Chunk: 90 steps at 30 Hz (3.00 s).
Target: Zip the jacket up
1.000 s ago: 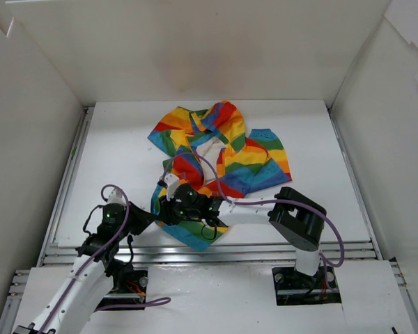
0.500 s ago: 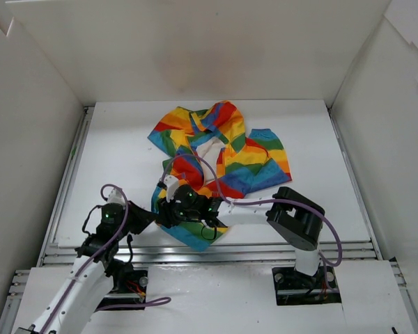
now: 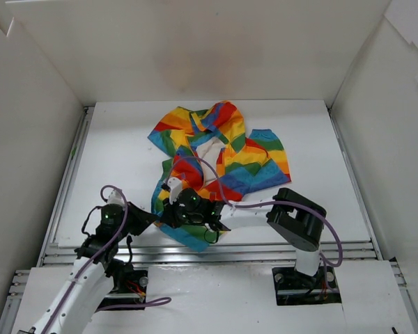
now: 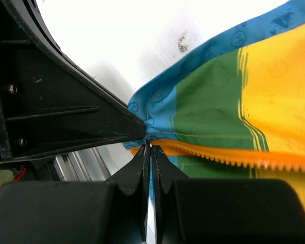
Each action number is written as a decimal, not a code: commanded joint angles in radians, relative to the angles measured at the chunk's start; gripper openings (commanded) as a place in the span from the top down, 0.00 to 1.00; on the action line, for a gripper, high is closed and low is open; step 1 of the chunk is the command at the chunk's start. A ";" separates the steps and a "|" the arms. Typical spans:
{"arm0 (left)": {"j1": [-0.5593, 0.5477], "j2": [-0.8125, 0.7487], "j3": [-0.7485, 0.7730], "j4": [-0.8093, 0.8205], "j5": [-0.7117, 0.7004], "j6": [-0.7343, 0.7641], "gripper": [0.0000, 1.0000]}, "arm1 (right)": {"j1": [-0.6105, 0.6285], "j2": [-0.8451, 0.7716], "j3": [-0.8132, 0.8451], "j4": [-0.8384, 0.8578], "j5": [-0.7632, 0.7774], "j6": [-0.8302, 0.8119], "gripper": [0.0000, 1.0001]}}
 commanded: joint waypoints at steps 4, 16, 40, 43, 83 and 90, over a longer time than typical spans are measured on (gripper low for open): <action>0.004 -0.011 0.055 0.020 0.023 0.018 1.00 | -0.030 -0.137 -0.080 0.113 0.115 0.044 1.00; 0.013 -0.054 0.103 -0.045 0.038 0.082 1.00 | -0.116 -0.198 -0.106 0.127 0.153 0.104 1.00; -0.007 -0.217 0.063 -0.245 0.050 -0.077 0.61 | -0.025 -0.114 -0.134 0.193 -0.026 0.185 1.00; -0.007 -0.277 0.037 -0.334 0.026 -0.097 0.61 | -0.002 -0.100 -0.151 0.205 -0.020 0.205 1.00; -0.213 -0.217 -0.149 -0.011 -0.154 -0.355 1.00 | -0.018 -0.131 -0.174 0.262 -0.023 0.248 1.00; -0.265 -0.177 -0.110 -0.023 -0.172 -0.317 1.00 | -0.057 -0.146 -0.175 0.270 -0.031 0.259 1.00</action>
